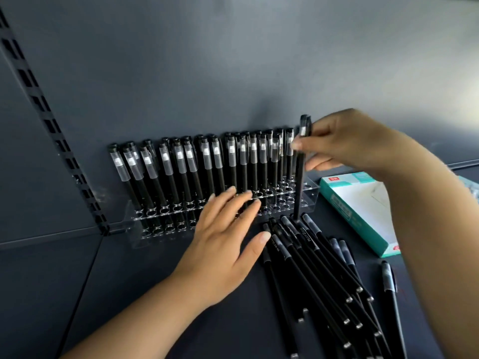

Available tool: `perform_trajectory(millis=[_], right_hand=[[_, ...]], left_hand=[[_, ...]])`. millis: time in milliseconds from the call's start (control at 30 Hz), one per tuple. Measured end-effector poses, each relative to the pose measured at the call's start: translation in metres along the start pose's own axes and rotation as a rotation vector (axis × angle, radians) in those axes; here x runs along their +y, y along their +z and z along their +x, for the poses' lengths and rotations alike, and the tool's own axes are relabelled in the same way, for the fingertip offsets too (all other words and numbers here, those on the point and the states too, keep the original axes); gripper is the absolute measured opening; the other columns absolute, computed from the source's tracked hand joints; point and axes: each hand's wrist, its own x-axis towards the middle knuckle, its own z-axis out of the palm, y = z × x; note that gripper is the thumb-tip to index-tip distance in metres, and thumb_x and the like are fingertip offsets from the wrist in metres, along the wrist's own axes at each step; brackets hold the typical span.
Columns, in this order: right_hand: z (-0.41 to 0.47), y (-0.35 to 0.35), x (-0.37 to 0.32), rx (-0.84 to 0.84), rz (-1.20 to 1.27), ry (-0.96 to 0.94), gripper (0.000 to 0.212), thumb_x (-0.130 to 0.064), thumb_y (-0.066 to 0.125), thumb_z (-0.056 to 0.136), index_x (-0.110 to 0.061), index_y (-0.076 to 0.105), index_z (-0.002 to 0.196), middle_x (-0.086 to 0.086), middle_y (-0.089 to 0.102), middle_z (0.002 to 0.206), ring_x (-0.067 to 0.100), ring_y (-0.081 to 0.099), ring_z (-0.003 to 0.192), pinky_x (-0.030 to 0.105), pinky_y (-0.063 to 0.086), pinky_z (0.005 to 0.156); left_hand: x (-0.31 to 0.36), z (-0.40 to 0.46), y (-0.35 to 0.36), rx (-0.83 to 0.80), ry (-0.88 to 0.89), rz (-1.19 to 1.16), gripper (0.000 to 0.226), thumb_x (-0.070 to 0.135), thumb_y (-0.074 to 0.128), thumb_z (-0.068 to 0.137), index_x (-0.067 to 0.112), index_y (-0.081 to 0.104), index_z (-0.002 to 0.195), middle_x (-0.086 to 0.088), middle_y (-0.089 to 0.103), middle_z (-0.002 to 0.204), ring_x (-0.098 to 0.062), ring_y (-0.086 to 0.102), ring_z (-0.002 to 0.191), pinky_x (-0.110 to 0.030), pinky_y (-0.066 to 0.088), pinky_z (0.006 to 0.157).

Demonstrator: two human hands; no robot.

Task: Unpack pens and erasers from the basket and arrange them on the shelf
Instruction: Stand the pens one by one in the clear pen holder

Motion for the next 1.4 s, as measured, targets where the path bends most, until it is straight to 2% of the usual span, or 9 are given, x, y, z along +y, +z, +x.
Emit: perform_trajectory(millis=[100,200,433,667,767,967,1167,1267,1400], right_hand=[[0.009,-0.004,0.008,0.289,-0.042,-0.112,0.010,-0.025,0.065,0.082,-0.018,0.067,0.075,0.006,0.069,0.069,0.018,0.068,0.074,0.040,0.054,0.084],[0.017,0.000,0.013,0.405,-0.007,-0.147,0.017,-0.026,0.063,0.083,-0.027,0.062,0.067,-0.010,0.063,0.051,0.012,0.064,0.069,0.037,0.053,0.083],[0.027,0.011,0.024,0.376,-0.034,-0.143,0.008,-0.026,0.059,0.088,-0.024,0.062,0.081,-0.010,0.058,0.060,-0.007,0.054,0.050,0.010,0.043,0.062],[0.026,0.017,0.026,0.319,-0.108,-0.117,0.020,-0.025,0.060,0.087,-0.008,0.068,0.094,-0.007,0.062,0.057,0.019,0.064,0.078,0.025,0.047,0.074],[0.026,0.030,0.030,0.322,-0.086,-0.127,0.022,-0.024,0.064,0.084,-0.011,0.062,0.103,0.002,0.068,0.080,0.020,0.065,0.086,0.027,0.048,0.082],[0.028,0.039,0.038,0.322,-0.008,-0.099,0.025,-0.026,0.073,0.077,-0.021,0.050,0.067,0.002,0.067,0.074,0.020,0.065,0.080,0.028,0.051,0.077],[0.033,0.044,0.050,0.281,0.049,-0.077,0.022,-0.024,0.072,0.077,-0.017,0.055,0.065,-0.004,0.061,0.061,0.018,0.059,0.068,0.036,0.052,0.077],[0.034,0.045,0.049,0.294,0.014,-0.072,0.017,-0.026,0.070,0.079,-0.016,0.058,0.071,-0.003,0.063,0.065,0.015,0.058,0.070,0.027,0.050,0.071],[0.024,0.047,0.048,0.289,-0.195,-0.081,0.028,-0.030,0.064,0.084,-0.009,0.064,0.102,0.004,0.069,0.099,0.014,0.056,0.082,0.016,0.038,0.059]], left_hand=[[0.000,-0.001,0.000,-0.143,-0.068,0.198,0.075,0.072,-0.026,0.064,0.033,-0.026,0.128,0.023,-0.027,0.135,0.010,-0.047,0.114,-0.016,-0.037,0.093],[0.001,0.000,0.001,-0.237,-0.122,0.222,0.083,0.073,-0.038,0.051,0.032,-0.036,0.123,0.026,-0.026,0.136,0.011,-0.049,0.109,-0.014,-0.040,0.086],[0.002,0.002,0.002,-0.253,-0.150,0.304,0.116,0.072,-0.043,0.044,0.021,-0.017,0.144,0.016,-0.020,0.145,-0.001,-0.034,0.121,-0.012,-0.040,0.081],[0.003,0.002,0.001,-0.293,-0.153,0.328,0.119,0.070,-0.045,0.042,0.018,-0.015,0.145,0.016,-0.023,0.144,0.007,-0.043,0.113,-0.012,-0.042,0.077],[0.001,0.002,0.002,-0.282,-0.144,0.332,0.118,0.070,-0.043,0.045,0.017,-0.012,0.146,0.013,-0.021,0.146,-0.002,-0.035,0.123,-0.014,-0.042,0.082],[0.003,0.003,0.002,-0.293,-0.154,0.337,0.120,0.071,-0.044,0.043,0.019,-0.011,0.146,0.018,-0.023,0.142,-0.003,-0.035,0.123,-0.013,-0.042,0.082],[0.002,0.004,0.003,-0.292,-0.152,0.342,0.119,0.071,-0.042,0.044,0.019,-0.009,0.146,0.021,-0.025,0.139,0.004,-0.038,0.118,-0.012,-0.042,0.079],[0.004,0.005,0.004,-0.276,-0.141,0.359,0.113,0.075,-0.032,0.051,0.019,-0.007,0.146,0.018,-0.022,0.142,-0.002,-0.032,0.124,-0.016,-0.041,0.085],[0.013,0.003,0.003,-0.232,-0.217,0.298,0.078,0.067,0.003,0.086,0.018,0.000,0.147,0.010,-0.014,0.150,-0.006,-0.023,0.133,-0.023,-0.025,0.102]])
